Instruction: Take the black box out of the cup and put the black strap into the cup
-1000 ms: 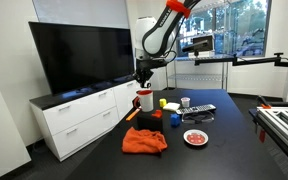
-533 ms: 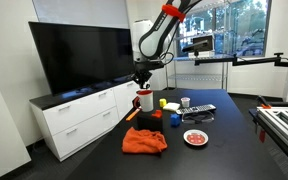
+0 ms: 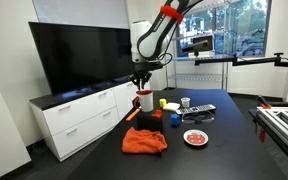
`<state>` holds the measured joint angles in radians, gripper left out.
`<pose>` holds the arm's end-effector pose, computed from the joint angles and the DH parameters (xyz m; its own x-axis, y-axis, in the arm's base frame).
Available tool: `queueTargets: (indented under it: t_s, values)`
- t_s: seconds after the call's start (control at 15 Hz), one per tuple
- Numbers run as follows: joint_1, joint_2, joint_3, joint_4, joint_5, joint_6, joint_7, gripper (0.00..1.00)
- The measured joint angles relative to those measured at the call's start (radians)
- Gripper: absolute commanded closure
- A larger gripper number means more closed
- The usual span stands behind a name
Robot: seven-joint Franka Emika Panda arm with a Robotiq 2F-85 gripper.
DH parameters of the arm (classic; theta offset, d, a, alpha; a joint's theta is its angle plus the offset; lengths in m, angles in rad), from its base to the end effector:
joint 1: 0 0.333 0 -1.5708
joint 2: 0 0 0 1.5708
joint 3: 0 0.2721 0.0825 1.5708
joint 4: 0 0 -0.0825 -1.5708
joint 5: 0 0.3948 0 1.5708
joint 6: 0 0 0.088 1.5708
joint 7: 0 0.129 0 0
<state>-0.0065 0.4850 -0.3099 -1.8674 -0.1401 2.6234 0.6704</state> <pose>0.6298 -0.1966 0.2288 0.6416 -0.6806 0.3537 -0.7343 -0.6783 0.0268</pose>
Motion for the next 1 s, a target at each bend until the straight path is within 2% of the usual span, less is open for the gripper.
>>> queueTargets:
  t_s: [0.4, 0.73, 1.0]
  values:
    - [0.001, 0.0, 0.002, 0.009, 0.0, -0.009, 0.0, 0.0]
    - [-0.001, -0.022, 0.013, 0.008, 0.023, -0.044, -0.006, 0.0]
    - [-0.023, -0.173, 0.046, -0.055, 0.071, -0.134, -0.116, 0.0]
